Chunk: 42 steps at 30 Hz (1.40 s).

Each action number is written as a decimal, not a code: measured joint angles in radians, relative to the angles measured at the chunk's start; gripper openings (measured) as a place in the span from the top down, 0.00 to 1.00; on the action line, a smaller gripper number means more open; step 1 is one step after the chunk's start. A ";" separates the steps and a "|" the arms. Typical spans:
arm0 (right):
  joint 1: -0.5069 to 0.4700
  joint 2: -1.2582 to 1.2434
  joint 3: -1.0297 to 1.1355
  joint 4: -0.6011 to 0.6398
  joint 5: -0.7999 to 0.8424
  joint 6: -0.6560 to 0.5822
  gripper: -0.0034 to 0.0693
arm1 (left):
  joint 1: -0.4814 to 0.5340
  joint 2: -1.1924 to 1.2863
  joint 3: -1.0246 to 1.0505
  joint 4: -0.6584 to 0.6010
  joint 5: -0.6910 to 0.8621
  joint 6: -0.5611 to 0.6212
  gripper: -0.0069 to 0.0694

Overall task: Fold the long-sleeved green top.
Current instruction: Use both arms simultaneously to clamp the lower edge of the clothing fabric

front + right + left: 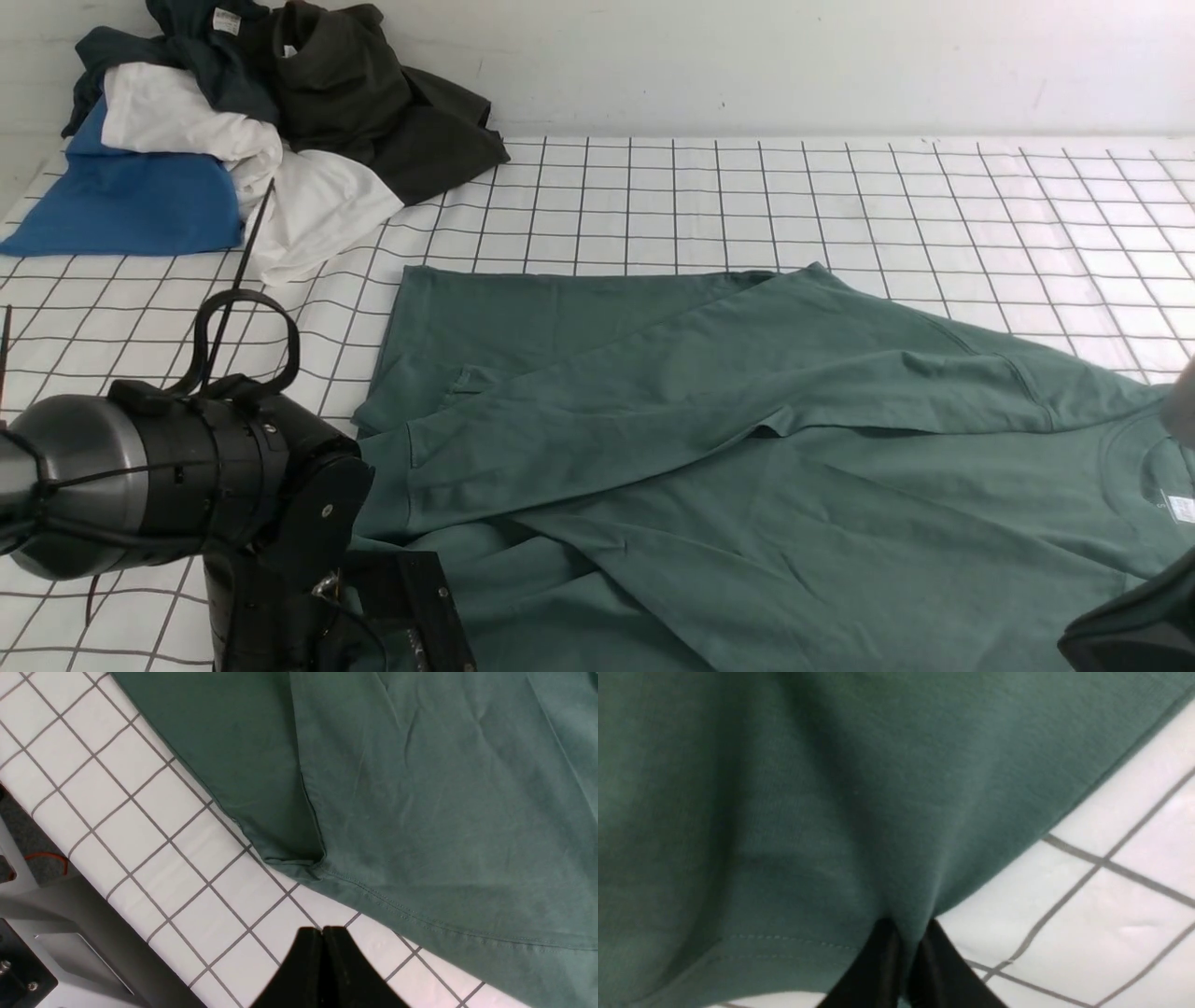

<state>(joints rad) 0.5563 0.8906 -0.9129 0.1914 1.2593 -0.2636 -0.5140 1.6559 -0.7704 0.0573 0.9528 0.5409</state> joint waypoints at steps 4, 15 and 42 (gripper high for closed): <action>0.000 0.000 0.000 -0.052 0.000 -0.003 0.97 | 0.000 -0.066 -0.040 -0.022 0.117 -0.081 0.91; 0.000 0.011 0.093 -0.143 -0.008 -0.121 0.73 | 0.000 -0.255 0.008 -0.032 0.224 -0.112 0.91; 0.000 0.587 0.326 -0.511 -0.430 0.090 0.30 | 0.000 -0.258 0.024 -0.048 0.206 -0.112 0.91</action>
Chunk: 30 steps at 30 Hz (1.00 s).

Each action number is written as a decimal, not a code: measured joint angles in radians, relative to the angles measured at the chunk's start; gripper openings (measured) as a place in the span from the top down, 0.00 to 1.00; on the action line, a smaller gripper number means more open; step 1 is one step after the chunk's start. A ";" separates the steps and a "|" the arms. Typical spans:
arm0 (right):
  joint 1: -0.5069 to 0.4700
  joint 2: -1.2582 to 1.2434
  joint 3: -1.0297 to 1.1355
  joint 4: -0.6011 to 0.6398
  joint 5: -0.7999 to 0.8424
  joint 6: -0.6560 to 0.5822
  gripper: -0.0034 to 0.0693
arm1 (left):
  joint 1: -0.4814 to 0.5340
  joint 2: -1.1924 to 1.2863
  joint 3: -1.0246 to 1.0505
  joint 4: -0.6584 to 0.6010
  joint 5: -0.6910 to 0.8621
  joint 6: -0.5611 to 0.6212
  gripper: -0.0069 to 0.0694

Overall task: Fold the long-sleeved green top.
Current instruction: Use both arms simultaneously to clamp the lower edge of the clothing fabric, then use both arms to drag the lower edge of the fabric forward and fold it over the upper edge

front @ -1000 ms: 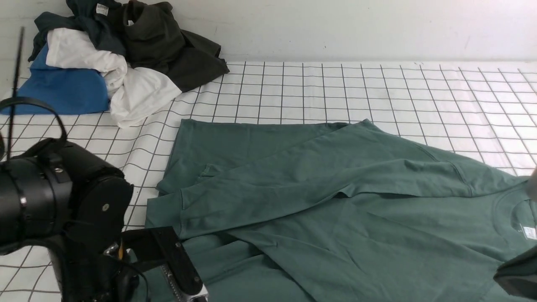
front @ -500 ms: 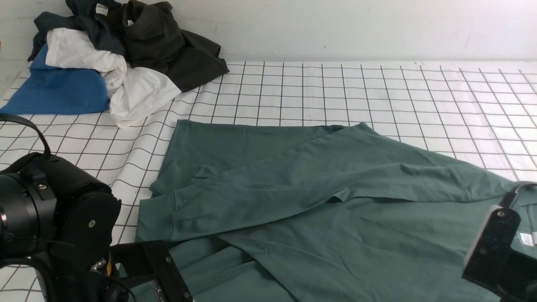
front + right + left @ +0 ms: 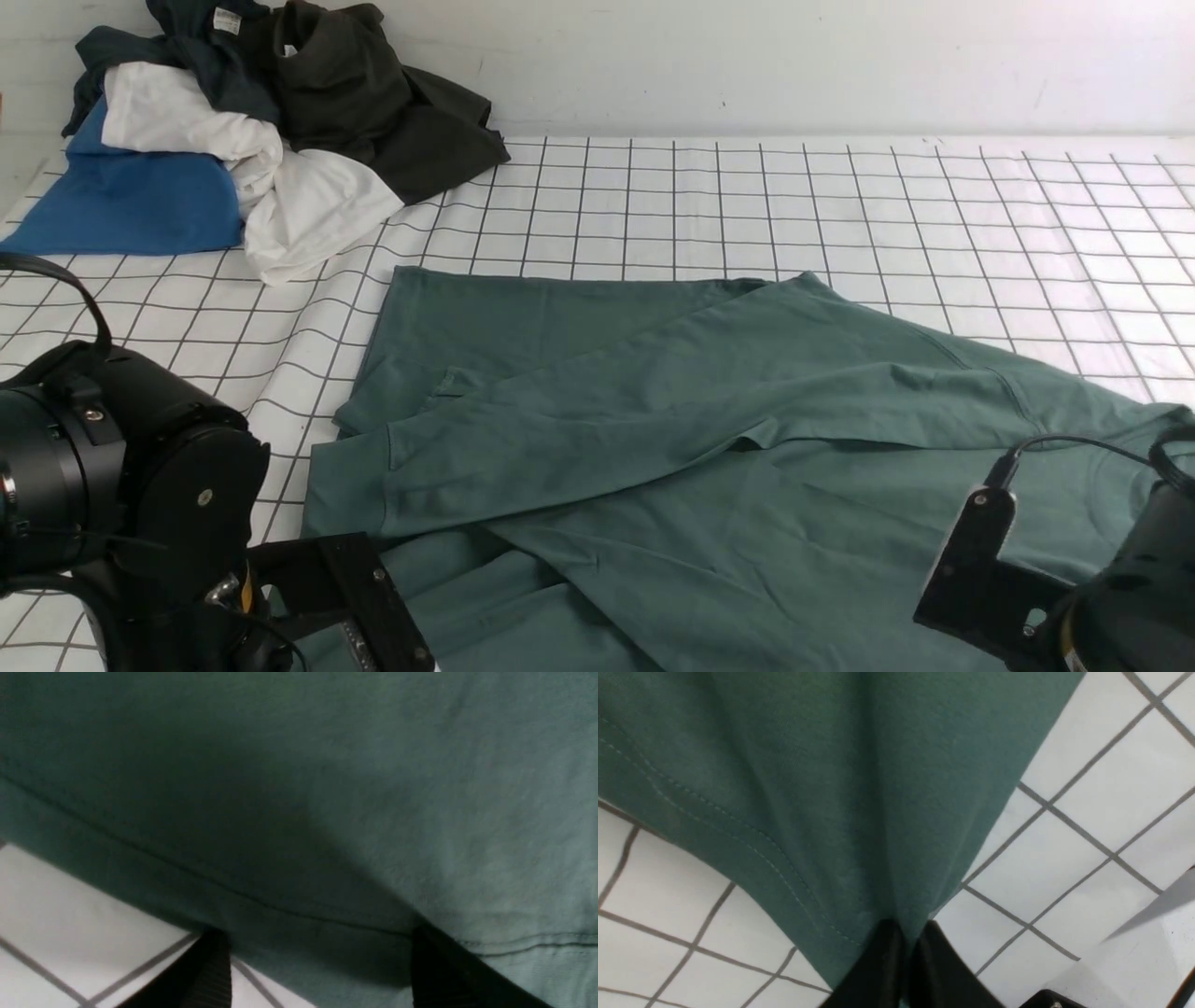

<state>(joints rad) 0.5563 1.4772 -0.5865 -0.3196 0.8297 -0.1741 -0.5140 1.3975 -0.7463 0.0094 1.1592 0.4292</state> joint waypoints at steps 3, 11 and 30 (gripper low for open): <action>0.000 0.019 -0.017 0.012 0.018 0.001 0.41 | 0.000 0.000 0.000 0.000 -0.004 0.000 0.91; 0.000 0.013 -0.019 0.006 0.000 0.005 0.90 | 0.000 0.000 0.000 -0.002 -0.006 0.000 0.91; -0.201 -0.103 -0.446 0.096 0.288 -0.169 0.96 | 0.060 -0.019 -0.441 0.124 0.062 -0.036 0.90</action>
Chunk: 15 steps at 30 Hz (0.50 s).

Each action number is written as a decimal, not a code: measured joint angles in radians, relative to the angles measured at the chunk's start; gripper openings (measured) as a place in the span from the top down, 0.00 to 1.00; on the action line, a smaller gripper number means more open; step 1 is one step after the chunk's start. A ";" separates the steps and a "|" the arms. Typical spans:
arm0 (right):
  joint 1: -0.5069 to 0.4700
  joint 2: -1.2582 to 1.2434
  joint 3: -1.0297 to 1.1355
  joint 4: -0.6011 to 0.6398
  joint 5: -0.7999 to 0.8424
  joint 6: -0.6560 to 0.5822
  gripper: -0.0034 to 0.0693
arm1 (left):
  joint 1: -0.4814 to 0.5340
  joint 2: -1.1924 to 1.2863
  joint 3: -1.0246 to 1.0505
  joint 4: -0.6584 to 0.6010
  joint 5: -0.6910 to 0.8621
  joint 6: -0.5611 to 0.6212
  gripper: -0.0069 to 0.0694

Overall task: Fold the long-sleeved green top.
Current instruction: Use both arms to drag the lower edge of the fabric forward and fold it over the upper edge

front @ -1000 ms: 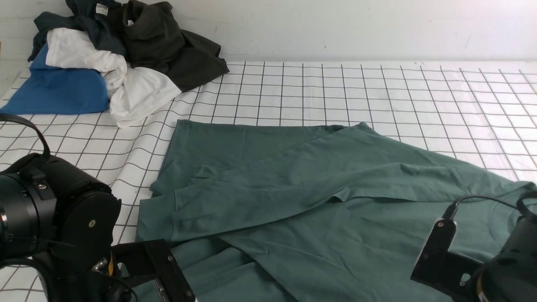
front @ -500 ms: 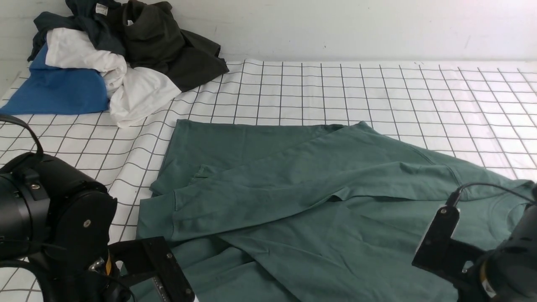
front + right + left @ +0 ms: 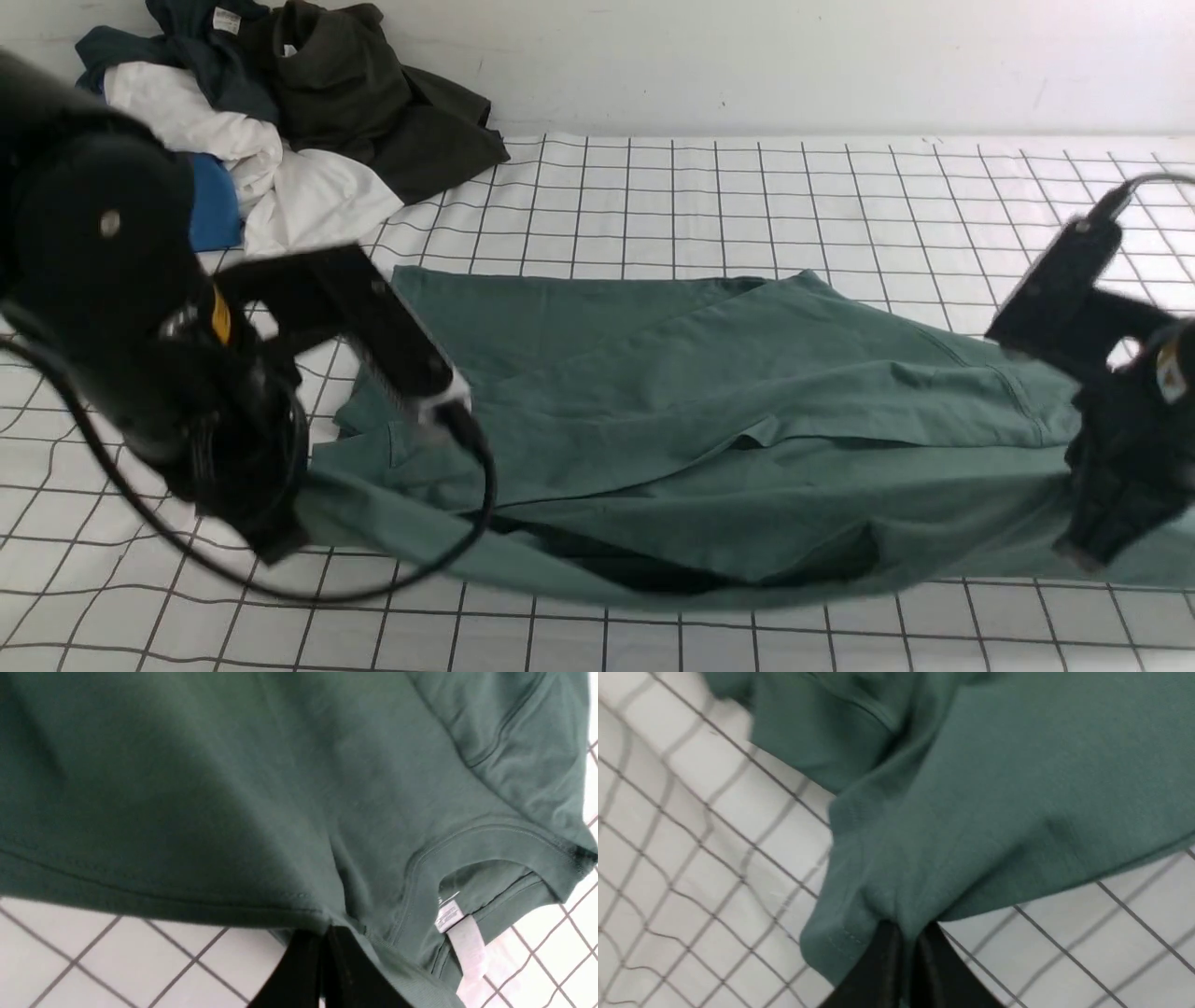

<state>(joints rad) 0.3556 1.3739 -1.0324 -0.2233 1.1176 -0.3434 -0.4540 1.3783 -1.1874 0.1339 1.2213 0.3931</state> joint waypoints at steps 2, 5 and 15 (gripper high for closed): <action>-0.056 0.047 -0.076 0.045 0.013 -0.032 0.96 | 0.048 0.061 -0.093 0.005 0.007 0.015 0.89; -0.113 0.117 -0.176 0.100 0.026 -0.065 0.96 | 0.104 0.152 -0.229 0.006 0.008 0.047 0.89; -0.231 0.407 -0.523 0.184 0.028 -0.108 0.96 | 0.221 0.520 -0.646 -0.011 0.009 0.123 0.89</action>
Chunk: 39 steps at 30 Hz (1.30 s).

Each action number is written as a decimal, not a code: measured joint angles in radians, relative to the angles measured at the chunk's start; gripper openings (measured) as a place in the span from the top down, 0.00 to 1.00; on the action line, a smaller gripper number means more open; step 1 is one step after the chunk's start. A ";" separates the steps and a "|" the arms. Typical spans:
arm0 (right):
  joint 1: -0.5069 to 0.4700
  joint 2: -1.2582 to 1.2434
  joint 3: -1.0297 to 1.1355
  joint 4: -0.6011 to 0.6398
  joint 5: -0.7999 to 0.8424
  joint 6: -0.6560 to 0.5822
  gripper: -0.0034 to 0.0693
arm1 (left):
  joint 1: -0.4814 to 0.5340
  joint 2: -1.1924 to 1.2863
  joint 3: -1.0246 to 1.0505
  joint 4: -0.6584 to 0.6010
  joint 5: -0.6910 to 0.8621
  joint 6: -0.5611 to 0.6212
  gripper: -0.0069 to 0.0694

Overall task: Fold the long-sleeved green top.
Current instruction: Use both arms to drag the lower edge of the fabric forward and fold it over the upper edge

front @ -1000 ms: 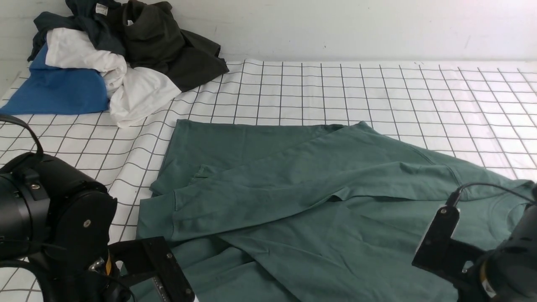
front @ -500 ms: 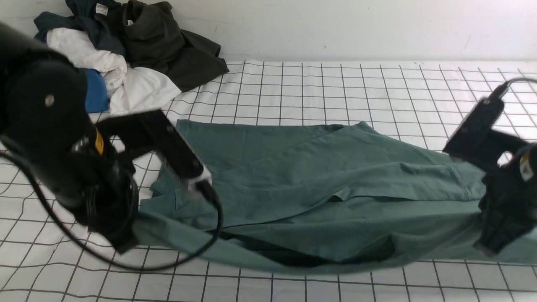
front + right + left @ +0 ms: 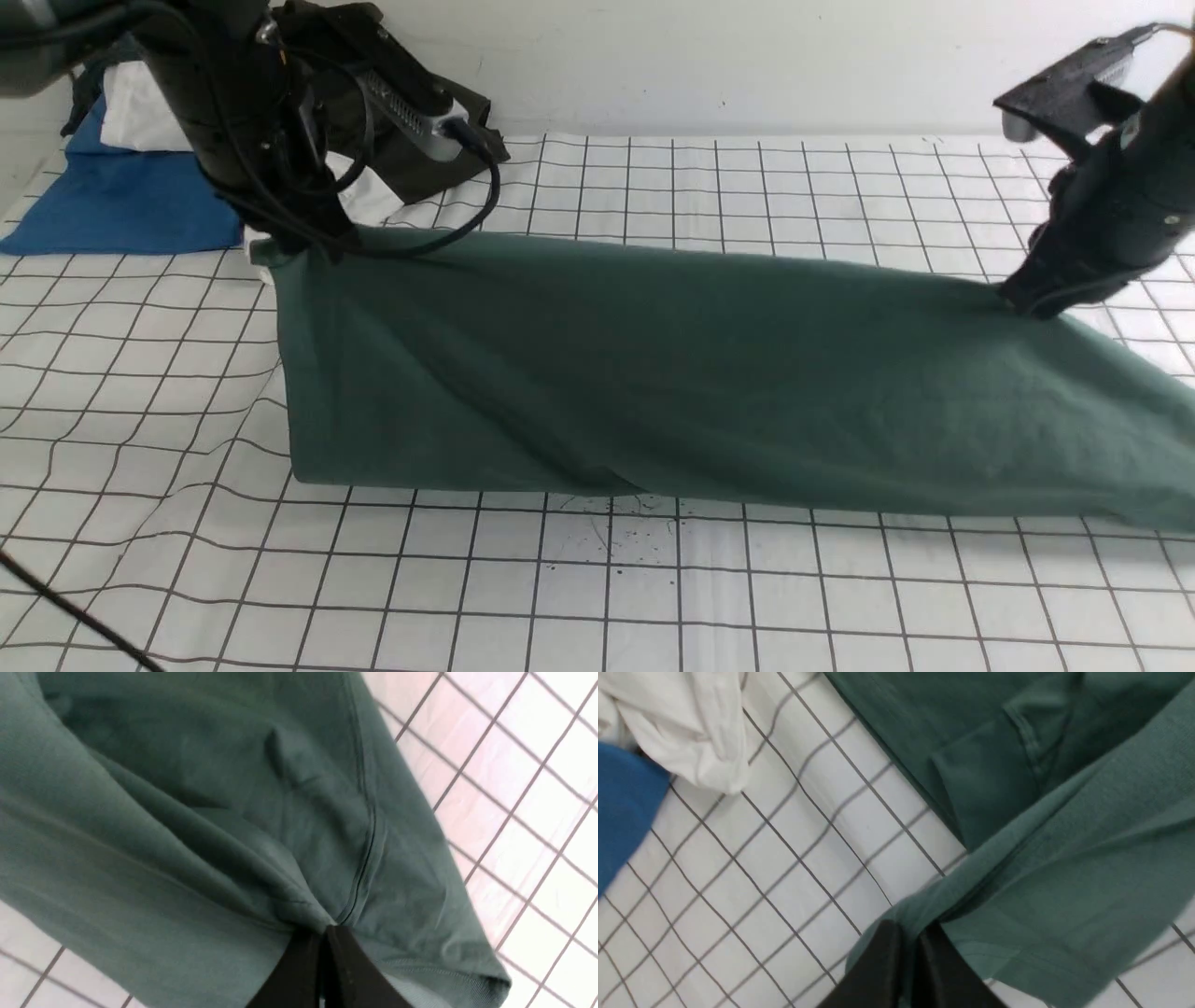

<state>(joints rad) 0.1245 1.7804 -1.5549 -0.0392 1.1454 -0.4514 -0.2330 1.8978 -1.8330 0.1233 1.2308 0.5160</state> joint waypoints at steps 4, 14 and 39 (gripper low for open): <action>-0.013 0.110 -0.113 -0.001 -0.010 -0.016 0.96 | 0.022 0.115 -0.143 -0.015 0.000 0.018 0.89; -0.014 0.310 -0.260 -0.039 -0.161 -0.004 0.96 | 0.055 0.318 -0.298 -0.021 -0.126 0.043 0.89; -0.149 0.021 -0.082 0.010 -0.006 0.350 0.37 | 0.052 0.167 -0.193 -0.208 0.002 -0.281 0.41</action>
<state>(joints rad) -0.0245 1.8019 -1.6370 -0.0294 1.1393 -0.1017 -0.1810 2.0650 -2.0263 -0.0848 1.2329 0.2352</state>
